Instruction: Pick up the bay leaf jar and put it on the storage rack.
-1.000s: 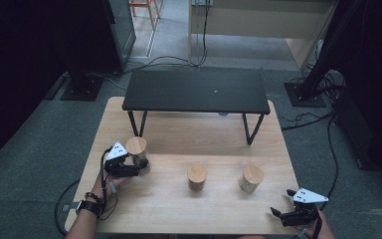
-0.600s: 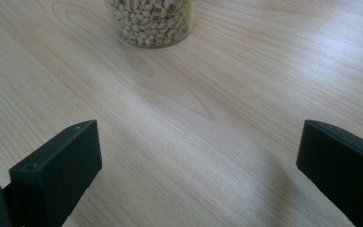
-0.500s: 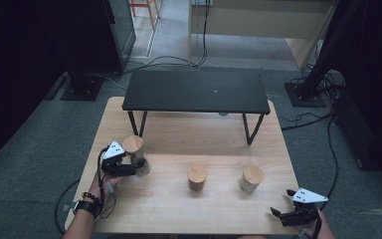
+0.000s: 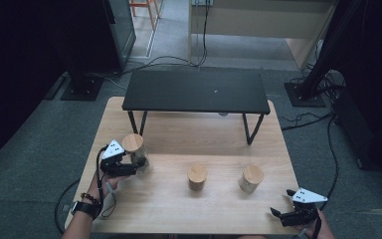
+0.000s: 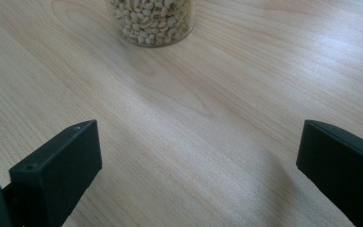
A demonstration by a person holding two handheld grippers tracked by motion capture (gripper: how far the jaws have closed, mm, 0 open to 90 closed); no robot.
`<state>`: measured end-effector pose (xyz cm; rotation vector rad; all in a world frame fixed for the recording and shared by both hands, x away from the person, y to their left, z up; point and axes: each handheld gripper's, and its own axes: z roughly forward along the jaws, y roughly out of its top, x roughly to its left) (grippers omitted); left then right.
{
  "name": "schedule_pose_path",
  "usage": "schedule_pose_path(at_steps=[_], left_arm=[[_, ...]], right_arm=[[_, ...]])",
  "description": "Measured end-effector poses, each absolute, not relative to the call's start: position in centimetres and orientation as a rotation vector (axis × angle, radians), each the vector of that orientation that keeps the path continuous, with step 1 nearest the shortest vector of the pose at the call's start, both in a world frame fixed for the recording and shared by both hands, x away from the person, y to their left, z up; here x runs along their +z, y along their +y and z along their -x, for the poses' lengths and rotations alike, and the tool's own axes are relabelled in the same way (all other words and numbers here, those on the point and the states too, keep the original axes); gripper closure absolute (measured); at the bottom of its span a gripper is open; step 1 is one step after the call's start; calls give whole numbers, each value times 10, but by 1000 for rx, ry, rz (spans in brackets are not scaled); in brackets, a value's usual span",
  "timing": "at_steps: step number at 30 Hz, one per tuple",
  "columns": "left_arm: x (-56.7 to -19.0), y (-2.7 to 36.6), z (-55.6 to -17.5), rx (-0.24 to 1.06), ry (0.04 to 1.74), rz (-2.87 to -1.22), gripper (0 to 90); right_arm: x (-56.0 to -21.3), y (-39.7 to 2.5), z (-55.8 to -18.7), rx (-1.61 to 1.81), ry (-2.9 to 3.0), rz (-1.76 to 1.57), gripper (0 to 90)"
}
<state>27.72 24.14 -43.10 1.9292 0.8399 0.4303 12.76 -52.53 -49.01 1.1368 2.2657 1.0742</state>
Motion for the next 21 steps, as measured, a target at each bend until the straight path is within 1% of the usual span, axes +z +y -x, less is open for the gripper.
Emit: schedule_pose_path(at_steps=[8,21], left_arm=[[-411,235,-277,425,835,-1917,253],[-376,222,-280,446,802,-1945,253]], right_arm=[[-490,-525,-128,1074,2266,-1136,6],[-490,-526,-128,1077,2268,-1135,6]])
